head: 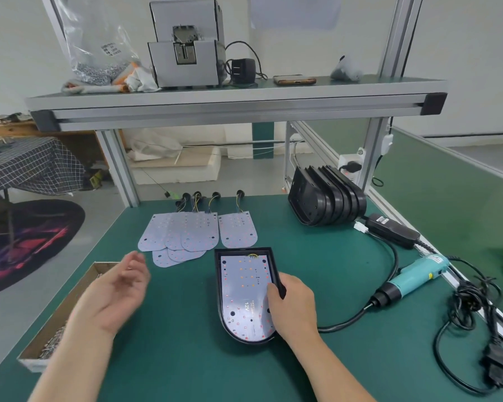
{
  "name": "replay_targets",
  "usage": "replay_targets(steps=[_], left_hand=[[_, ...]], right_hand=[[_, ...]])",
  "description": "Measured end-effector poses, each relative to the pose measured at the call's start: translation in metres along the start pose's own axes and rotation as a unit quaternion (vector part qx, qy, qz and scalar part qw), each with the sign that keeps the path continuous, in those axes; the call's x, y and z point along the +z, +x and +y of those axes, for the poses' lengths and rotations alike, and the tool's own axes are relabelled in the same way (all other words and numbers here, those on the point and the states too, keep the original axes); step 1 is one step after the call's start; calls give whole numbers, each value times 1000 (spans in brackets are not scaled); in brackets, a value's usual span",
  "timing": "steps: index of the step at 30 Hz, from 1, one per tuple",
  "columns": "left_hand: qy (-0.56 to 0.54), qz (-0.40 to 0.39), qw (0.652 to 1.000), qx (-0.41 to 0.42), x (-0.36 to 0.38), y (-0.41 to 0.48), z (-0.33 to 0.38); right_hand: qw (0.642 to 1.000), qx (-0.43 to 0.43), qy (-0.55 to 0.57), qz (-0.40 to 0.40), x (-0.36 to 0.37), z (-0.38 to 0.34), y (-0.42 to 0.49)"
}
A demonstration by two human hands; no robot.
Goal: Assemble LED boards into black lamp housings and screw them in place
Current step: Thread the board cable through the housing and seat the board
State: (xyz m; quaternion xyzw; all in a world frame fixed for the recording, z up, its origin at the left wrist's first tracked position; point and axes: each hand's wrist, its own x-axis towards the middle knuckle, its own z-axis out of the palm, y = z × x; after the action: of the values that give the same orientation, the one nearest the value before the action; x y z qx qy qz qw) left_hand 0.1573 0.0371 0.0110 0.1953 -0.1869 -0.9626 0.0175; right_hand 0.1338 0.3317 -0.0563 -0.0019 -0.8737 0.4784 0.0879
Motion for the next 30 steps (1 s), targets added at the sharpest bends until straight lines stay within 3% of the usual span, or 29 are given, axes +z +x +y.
replay_targets(steps=[3, 7, 13, 18, 20, 22, 24, 26, 30], left_hand=[[49, -47, 993, -92, 35, -9, -46], [171, -42, 975, -132, 77, -11, -109], [299, 11, 949, -99, 75, 12, -168], [364, 35, 929, -50, 58, 26, -179], [368, 29, 928, -48, 58, 28, -180], [372, 25, 926, -57, 59, 28, -181], [370, 25, 926, -67, 60, 28, -180], [369, 28, 926, -69, 60, 28, -179], [370, 33, 926, -64, 62, 28, -178]], right_hand=[[1000, 11, -3, -2, 0, -2, -1], [999, 29, -13, -3, 0, -3, -1], [1000, 30, -6, 0, -1, -4, -3], [998, -8, -43, -42, -11, -8, -4], [999, -30, -45, -4, -30, -10, -2], [992, -28, -38, 117, -63, -3, 8], [974, 33, -73, 212, -104, 13, 22], [953, 132, -118, 245, -140, 34, 33], [931, 276, -158, 178, -165, 69, 40]])
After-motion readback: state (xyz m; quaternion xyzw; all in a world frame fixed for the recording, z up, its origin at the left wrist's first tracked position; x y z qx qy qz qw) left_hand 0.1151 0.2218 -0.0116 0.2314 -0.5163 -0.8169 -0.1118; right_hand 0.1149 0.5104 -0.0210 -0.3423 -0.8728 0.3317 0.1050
